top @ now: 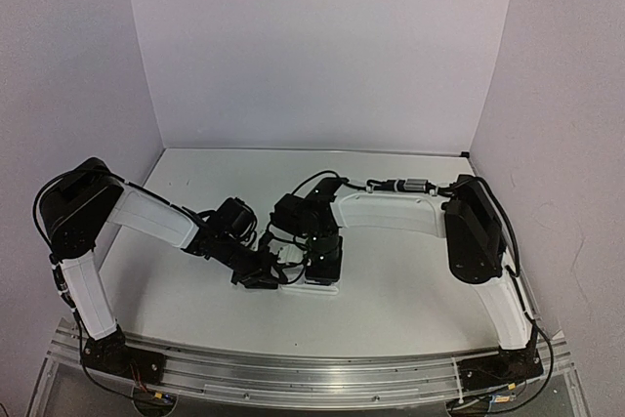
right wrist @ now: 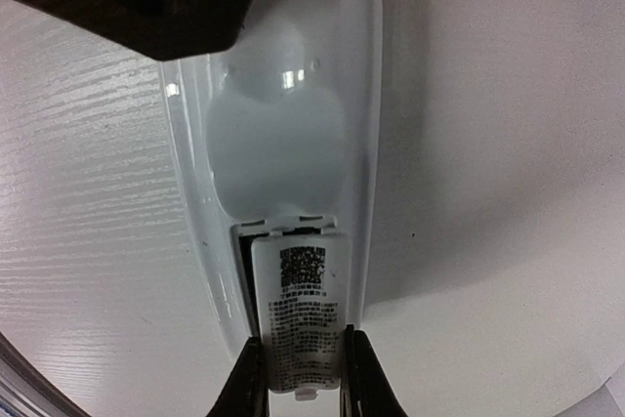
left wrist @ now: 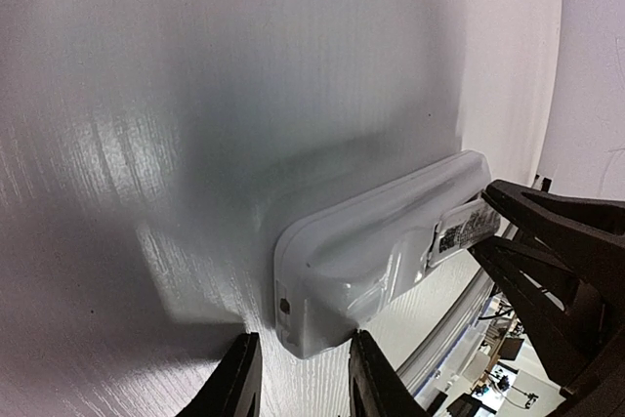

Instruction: Load the batteries into the remote control

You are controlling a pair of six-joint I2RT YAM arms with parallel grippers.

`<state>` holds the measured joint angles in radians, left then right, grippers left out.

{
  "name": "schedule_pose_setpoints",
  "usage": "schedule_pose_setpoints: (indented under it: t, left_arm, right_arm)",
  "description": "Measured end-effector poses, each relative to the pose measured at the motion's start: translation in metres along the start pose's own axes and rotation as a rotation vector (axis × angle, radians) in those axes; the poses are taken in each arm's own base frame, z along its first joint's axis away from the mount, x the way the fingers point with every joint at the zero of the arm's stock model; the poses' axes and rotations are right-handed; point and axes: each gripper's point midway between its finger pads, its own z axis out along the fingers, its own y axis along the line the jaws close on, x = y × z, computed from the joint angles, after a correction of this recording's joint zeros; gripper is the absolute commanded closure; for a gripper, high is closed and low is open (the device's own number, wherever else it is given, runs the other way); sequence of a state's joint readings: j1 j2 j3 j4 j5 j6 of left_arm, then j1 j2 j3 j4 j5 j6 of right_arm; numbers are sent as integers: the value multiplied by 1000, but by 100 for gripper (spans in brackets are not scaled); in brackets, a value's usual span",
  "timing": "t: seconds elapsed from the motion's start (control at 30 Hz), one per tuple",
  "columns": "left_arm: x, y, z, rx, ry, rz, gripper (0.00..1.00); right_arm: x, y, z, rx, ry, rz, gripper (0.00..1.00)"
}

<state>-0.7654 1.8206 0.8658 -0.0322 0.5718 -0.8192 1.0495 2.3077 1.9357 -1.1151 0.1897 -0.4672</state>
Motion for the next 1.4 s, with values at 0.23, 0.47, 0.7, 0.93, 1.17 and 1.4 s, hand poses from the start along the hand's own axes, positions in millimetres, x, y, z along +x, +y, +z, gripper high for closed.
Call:
schedule_pose_setpoints:
  t: [0.23,0.47,0.7,0.93,1.17,1.4]
  left_arm:
    - [0,0,0,0,1,-1,68]
    - [0,0,0,3,0,0,68]
    - [0,1,0,9,0,0,69]
    - [2,0,1,24,3,2,69]
    - [3,0,1,28,7,-3,69]
    - [5,0,1,32,14,-4,69]
  right_arm:
    - [0,-1,0,13,0,-6,100]
    - [-1,-1,1,25,-11,-6,100]
    - [-3,-1,2,32,-22,-7,100]
    - [-3,0,3,41,-22,-12,100]
    - [-3,0,3,55,-23,-17,100]
    - [-3,1,2,68,-20,-23,100]
